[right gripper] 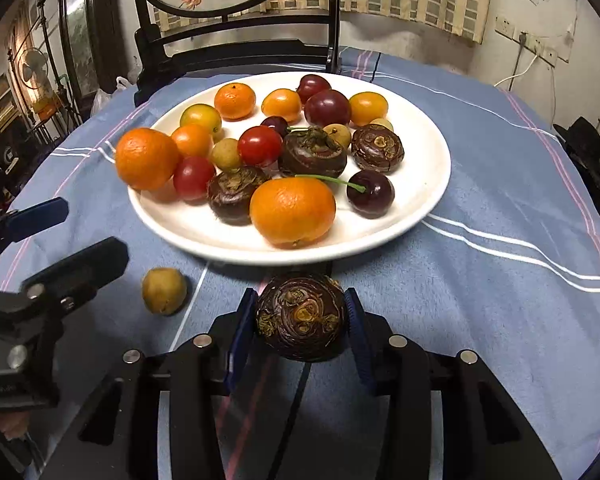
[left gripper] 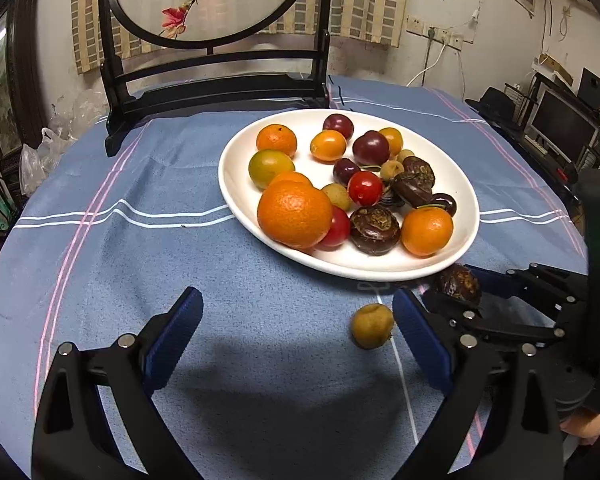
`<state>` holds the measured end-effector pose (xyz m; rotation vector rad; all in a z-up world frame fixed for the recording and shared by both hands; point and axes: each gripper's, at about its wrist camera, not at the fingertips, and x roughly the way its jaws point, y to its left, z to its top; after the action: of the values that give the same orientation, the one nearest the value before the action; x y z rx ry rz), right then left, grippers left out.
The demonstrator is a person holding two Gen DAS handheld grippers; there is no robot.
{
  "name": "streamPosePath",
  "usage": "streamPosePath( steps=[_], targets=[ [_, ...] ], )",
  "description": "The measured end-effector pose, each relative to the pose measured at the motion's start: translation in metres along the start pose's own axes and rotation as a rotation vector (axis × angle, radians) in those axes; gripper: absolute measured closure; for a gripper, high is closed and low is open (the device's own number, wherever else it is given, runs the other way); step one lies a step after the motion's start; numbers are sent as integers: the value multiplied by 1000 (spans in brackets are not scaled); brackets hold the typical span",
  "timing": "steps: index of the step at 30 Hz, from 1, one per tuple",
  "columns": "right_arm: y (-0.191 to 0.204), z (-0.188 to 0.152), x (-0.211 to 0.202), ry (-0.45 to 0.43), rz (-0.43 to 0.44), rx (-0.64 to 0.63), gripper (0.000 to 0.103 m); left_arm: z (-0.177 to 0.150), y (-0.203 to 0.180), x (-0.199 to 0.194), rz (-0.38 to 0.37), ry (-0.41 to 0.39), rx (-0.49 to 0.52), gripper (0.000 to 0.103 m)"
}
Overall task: Organize fruits
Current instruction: 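Grasp the last brown wrinkled fruit with the right tool while the left tool grasps a small yellow fruit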
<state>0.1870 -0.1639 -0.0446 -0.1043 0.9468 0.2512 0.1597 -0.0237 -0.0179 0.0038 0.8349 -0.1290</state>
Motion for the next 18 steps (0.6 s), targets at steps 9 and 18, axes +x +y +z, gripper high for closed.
streamPosePath(
  steps=[9, 18],
  targets=[
    [-40, -8, -25, -46, 25, 128, 58, -8, -16, 10, -17, 18, 53, 9],
    [-44, -9, -33, -72, 45, 145, 58, -13, -28, 27, -30, 66, 93, 20]
  ],
)
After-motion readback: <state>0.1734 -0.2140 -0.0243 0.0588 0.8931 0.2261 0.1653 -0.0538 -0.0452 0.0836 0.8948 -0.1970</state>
